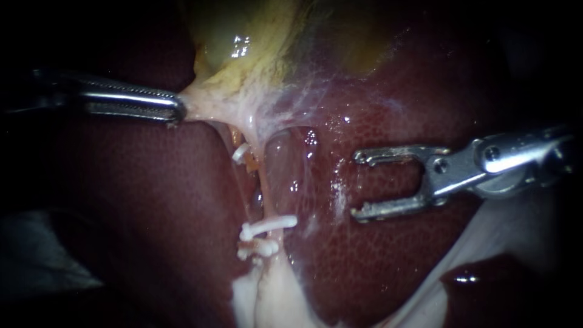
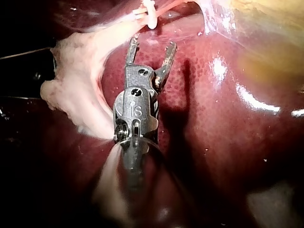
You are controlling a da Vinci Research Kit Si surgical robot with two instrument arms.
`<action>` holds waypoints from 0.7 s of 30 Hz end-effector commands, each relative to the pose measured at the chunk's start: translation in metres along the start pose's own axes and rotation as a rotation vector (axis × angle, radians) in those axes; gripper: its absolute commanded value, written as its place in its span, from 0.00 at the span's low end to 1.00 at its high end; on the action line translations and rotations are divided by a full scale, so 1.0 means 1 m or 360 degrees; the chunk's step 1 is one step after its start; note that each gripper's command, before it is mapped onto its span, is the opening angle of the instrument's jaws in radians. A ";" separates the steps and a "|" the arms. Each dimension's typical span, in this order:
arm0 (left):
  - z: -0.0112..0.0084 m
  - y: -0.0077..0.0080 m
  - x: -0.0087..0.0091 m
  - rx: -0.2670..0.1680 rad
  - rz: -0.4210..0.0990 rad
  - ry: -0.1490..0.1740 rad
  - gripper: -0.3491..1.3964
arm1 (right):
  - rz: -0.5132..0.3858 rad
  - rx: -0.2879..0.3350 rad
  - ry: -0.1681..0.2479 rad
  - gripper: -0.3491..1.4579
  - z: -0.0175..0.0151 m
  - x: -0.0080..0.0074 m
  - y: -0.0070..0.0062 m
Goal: Going back first clip right tube
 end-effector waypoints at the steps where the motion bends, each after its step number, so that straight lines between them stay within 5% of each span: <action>1: 0.0001 -0.0002 -0.0002 0.0003 0.0000 0.0000 0.00 | -0.0002 -0.0002 0.0001 0.47 -0.0003 0.0001 0.0001; 14: 0.0043 -0.0029 -0.0032 0.0040 0.0036 -0.0019 0.00 | -0.0010 0.0001 0.0001 0.47 -0.0009 0.0000 0.0002; 21: 0.0049 -0.0029 -0.0038 0.0035 0.0032 -0.0029 0.00 | -0.0019 0.0000 0.0001 0.47 -0.0008 0.0000 0.0002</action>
